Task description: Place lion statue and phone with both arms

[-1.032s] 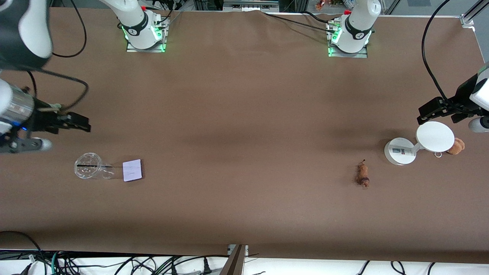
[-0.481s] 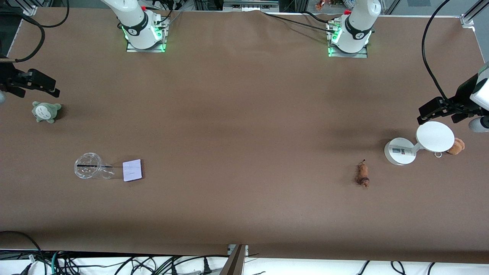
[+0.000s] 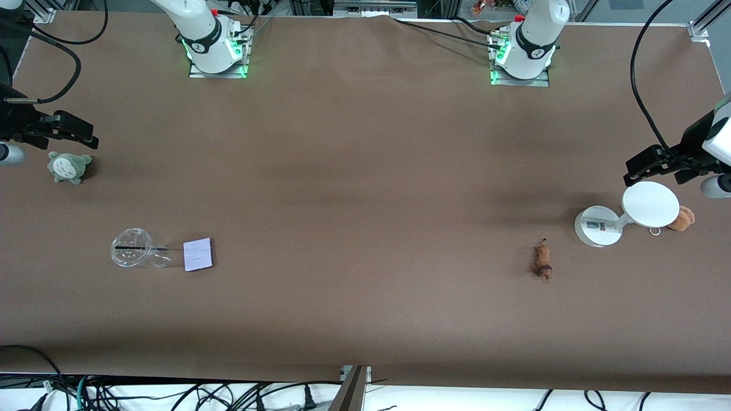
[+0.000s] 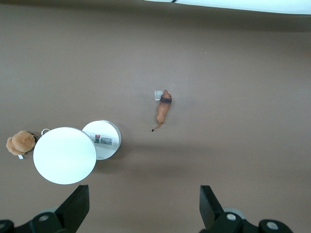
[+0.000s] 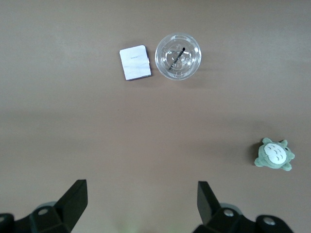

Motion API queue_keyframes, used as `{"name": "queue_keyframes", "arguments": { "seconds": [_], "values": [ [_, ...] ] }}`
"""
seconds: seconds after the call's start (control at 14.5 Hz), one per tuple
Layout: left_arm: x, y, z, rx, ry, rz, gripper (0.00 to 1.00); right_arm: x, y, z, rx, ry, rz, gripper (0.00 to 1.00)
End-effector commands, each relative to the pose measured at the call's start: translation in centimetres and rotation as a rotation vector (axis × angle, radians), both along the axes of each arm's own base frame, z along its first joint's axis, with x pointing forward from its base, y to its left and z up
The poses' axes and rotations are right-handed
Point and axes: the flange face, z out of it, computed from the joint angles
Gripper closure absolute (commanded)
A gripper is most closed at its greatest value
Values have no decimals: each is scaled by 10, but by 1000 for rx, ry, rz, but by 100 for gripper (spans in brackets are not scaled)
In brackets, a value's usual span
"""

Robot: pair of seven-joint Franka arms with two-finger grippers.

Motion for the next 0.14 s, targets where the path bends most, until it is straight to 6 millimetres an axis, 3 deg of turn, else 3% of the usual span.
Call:
{"name": "queue_keyframes", "arguments": {
  "seconds": [0.0,0.07],
  "values": [
    [2,-1,6,26,0,4,0,0,-2,5,-15,-1,-3,0],
    [2,-1,6,26,0,4,0,0,-2,5,-16,-2,2,0]
  ]
}}
